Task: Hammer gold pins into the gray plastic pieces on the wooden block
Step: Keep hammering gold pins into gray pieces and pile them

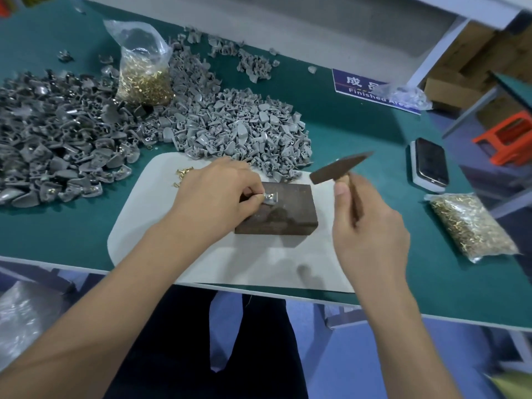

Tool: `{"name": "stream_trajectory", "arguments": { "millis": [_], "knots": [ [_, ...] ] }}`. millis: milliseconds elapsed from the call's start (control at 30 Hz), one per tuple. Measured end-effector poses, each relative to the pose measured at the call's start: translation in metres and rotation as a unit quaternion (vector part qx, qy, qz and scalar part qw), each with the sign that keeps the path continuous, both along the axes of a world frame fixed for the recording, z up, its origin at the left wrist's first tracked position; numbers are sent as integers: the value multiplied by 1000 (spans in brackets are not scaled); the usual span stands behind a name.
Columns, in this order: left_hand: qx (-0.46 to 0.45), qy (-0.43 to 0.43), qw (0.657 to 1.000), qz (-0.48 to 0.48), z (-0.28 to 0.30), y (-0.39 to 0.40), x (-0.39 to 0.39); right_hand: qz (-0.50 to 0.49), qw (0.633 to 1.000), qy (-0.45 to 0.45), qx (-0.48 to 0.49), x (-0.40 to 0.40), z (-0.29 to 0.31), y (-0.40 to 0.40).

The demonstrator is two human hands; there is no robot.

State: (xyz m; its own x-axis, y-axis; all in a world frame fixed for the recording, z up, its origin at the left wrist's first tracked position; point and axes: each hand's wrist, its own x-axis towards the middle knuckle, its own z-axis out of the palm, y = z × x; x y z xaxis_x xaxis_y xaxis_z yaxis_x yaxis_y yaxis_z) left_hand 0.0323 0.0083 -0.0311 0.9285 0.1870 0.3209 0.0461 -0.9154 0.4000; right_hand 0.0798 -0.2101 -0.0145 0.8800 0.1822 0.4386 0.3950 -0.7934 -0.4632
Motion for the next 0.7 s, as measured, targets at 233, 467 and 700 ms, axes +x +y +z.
{"name": "stream_trajectory", "arguments": {
  "millis": [233, 467, 700],
  "knots": [
    [1, 9, 1000, 9, 3, -4, 0, -87, 982, 114, -126, 35, -33, -31],
    [-14, 0, 1000, 17, -1, -7, -2, -12, 997, 37, -68, 31, -34, -13],
    [-49, -94, 993, 57, -9, -8, -29, 236, 971, 13, 30, 6, -20, 52]
  ]
}}
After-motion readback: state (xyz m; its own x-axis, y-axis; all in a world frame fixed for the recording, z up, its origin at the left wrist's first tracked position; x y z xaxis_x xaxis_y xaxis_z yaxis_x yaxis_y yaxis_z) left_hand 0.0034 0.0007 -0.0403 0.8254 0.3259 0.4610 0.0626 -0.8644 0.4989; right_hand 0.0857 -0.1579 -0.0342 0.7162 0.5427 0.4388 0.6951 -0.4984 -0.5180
